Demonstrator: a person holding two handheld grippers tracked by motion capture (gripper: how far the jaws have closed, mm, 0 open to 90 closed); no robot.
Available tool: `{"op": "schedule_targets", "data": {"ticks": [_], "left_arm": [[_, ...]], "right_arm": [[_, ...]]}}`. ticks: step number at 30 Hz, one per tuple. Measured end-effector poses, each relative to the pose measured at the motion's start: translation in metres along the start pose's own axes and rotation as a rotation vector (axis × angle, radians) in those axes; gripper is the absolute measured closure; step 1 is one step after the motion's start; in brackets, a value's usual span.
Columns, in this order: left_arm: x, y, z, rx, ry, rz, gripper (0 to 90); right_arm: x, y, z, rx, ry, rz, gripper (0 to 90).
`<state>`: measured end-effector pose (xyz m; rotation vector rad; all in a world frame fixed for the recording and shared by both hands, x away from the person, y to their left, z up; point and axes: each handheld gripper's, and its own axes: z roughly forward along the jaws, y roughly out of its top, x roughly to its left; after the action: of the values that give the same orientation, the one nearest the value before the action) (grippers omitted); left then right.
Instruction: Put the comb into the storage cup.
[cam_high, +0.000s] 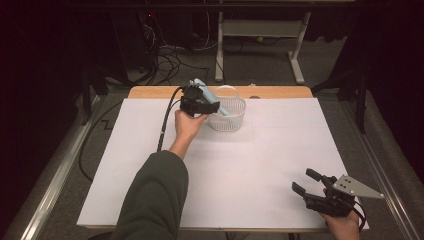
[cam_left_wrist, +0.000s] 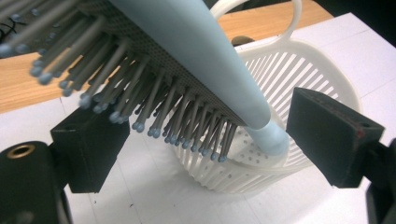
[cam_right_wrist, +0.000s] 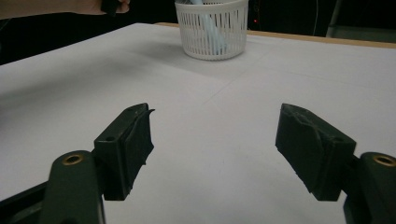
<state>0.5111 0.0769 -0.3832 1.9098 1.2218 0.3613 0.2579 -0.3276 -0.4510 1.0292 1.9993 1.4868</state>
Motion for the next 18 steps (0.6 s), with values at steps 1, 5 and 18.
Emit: {"op": "schedule_targets", "data": {"ticks": [1,5,18], "left_arm": [[0.000,0.000,-0.001,-0.002,0.001,0.003,12.8],[0.001,-0.001,-0.004,-0.007,0.003,0.006,12.9],[0.001,-0.003,-0.014,-0.026,-0.001,0.016,12.9]], "right_arm": [[0.000,0.000,0.000,0.000,0.000,0.000,27.4],[0.000,0.000,0.001,0.001,0.001,-0.002,27.4],[0.000,0.000,0.000,0.001,0.001,-0.003,27.4]]}}
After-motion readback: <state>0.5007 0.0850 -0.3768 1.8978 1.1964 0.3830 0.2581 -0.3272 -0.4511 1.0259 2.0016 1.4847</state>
